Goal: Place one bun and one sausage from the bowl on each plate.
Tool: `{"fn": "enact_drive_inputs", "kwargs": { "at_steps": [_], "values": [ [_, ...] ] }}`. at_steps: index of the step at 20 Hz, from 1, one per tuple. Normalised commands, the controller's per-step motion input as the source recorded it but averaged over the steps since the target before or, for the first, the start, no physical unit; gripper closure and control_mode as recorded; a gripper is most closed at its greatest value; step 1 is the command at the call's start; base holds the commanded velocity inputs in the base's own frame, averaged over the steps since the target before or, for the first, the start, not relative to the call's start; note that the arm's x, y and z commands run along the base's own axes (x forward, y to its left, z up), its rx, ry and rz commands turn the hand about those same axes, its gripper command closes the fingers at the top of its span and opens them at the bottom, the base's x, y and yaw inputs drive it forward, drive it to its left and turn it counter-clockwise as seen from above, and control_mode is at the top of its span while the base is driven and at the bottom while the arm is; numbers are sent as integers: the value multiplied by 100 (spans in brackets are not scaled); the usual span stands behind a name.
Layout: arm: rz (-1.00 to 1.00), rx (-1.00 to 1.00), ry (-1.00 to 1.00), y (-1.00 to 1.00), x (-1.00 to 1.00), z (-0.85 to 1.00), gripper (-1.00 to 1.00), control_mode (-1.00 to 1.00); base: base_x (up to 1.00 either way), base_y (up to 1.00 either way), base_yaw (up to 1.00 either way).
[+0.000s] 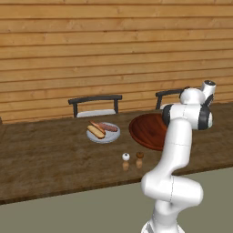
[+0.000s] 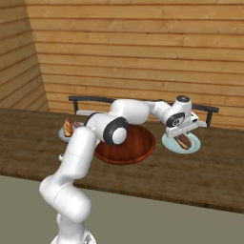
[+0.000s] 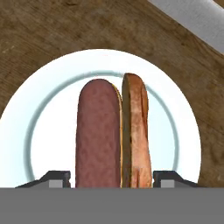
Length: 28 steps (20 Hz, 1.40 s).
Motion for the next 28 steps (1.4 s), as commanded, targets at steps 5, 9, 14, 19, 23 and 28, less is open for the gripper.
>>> {"fn": "enact_drive_inputs", "kwargs": {
  "at_steps": [5, 9, 14, 19, 23, 28],
  "values": [
    [0, 0, -1, 24, 0, 30, -100, -100, 0, 0, 0],
    [0, 0, -3, 34, -6, 55, -100, -100, 0, 0, 0],
    [-1, 0, 0, 61, -75, 7, -100, -100, 0, 0, 0],
    [-11, 4, -2, 96, -65, 0, -100, -100, 0, 0, 0],
    [-15, 0, 0, 98, -71, 19, -100, -100, 0, 0, 0],
    [-17, 0, 0, 93, -53, 39, -100, -100, 0, 0, 0]
  ]
}}
